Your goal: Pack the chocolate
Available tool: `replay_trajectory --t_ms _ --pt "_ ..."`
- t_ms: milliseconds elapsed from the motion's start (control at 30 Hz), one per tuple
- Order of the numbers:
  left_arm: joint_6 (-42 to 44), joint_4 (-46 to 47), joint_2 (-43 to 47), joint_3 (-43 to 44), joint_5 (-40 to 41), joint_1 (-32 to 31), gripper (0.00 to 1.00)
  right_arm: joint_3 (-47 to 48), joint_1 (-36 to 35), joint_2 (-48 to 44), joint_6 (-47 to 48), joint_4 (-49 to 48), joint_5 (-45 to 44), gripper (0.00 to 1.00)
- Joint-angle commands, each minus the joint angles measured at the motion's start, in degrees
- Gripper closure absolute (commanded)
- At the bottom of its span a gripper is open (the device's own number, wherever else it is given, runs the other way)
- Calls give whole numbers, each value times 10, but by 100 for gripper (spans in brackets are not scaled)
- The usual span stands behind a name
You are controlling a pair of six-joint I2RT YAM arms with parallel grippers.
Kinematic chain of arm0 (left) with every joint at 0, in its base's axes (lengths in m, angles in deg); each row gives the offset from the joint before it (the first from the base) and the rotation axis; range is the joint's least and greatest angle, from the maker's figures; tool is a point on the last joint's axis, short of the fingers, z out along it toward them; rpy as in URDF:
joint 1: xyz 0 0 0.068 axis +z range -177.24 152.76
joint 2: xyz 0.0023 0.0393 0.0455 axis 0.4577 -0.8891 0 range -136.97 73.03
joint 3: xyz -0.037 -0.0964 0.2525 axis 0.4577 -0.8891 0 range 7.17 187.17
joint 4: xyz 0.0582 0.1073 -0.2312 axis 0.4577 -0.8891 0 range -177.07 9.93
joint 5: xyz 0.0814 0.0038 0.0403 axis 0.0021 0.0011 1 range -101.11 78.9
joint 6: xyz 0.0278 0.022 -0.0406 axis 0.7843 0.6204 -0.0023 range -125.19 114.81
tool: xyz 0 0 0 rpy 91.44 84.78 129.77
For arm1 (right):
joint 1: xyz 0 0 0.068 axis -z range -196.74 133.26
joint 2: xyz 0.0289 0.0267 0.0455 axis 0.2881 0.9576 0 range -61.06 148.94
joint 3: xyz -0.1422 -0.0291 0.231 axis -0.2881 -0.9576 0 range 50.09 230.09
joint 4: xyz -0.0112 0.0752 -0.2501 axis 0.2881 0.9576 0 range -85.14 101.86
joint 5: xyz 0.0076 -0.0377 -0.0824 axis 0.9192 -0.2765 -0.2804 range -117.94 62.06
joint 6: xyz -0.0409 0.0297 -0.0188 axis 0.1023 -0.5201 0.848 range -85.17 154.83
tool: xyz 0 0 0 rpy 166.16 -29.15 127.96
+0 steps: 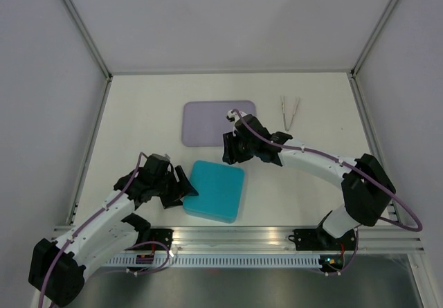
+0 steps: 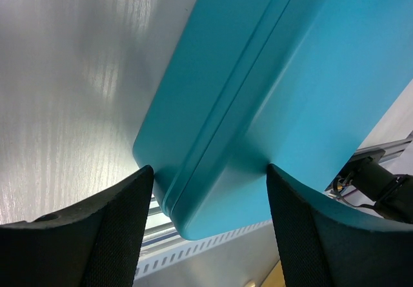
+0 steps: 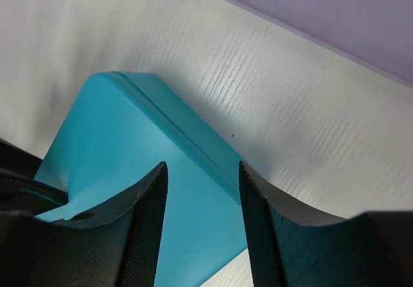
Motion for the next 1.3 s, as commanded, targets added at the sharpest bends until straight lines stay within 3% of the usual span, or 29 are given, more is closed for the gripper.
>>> replay_trajectory --t_ms 0,300,367,500,600,767,1033,1267 --pt "-21 -7 0 -14 -2 1 26 11 -33 -41 26 20 -53 48" --pt "-28 -8 -25 -12 22 1 35 -52 -95 9 -2 3 -69 64" --pt "-31 -12 -32 -11 28 1 45 -54 -95 31 -13 3 -77 72" --pt "-35 -18 -30 -15 40 1 66 -49 -96 32 -12 13 -105 75" --pt "-36 -19 -29 -19 44 1 73 -41 -95 16 -6 13 -109 75" --pt "-27 -32 -32 -10 55 1 74 -25 -101 -29 7 15 -112 76" --pt "-14 -77 23 130 129 1 70 -55 -109 -157 13 20 -103 79" --pt "39 -11 -50 203 105 -1 69 -128 -135 -230 14 -8 -23 79"
